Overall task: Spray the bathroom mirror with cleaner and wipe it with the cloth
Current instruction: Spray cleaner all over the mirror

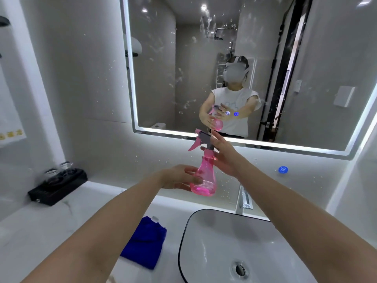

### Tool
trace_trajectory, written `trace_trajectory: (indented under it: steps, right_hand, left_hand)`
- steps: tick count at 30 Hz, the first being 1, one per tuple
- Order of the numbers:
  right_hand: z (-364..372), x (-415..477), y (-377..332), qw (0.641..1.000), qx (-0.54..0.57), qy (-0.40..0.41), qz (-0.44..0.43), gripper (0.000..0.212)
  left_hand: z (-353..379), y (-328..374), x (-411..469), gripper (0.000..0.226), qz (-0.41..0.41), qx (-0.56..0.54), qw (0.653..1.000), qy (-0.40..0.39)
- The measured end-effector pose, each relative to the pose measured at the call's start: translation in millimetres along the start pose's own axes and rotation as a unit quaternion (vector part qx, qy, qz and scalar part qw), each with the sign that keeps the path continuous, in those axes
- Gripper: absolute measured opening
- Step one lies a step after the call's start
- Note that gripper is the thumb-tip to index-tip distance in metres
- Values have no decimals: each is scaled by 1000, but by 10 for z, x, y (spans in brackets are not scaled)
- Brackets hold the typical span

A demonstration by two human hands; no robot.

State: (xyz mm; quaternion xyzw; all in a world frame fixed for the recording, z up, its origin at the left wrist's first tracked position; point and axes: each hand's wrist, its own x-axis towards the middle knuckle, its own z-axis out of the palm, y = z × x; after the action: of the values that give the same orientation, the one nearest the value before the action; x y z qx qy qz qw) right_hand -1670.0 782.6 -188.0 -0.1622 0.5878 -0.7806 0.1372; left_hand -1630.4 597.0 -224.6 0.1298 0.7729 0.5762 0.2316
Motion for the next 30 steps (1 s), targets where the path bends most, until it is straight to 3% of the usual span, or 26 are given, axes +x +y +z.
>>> trace_trajectory:
  steps: [2, 5, 7, 11, 18, 21, 23, 25, 30]
  right_hand:
    - [78, -16, 30, 998, -55, -27, 14, 66]
    - [288, -28, 19, 995, -80, -54, 7, 48]
    - [418, -26, -49, 997, -62, -52, -13, 33]
    - [615, -13, -156, 995, -85, -7, -48, 28]
    - [856, 173, -215, 960, -135, 196, -149, 19]
    - [1006, 316, -384, 958, -133, 196, -163, 24]
    - [1125, 395, -582, 954, -149, 193, -174, 22]
    - [1258, 461, -856, 951, -164, 180, -189, 13]
    - [1614, 547, -1585, 922, -213, 176, -273, 20]
  left_hand:
    - [-18, 62, -54, 44, 9, -32, 999, -10]
    - [-65, 166, -122, 36, 15, -35, 998, -54]
    - [-100, 201, -168, 36, 14, -47, 996, -76]
    - [-150, 235, -275, 42, 33, -84, 994, -60]
    - [-280, 264, -380, 46, 80, -65, 986, 129]
    - [-313, 449, -462, 41, 114, -48, 975, 184]
    - [-316, 635, -507, 50, 136, 12, 965, 224]
    - [-314, 900, -551, 62, 153, 78, 946, 276]
    - [-444, 1717, -736, 64, 188, 182, 897, 357]
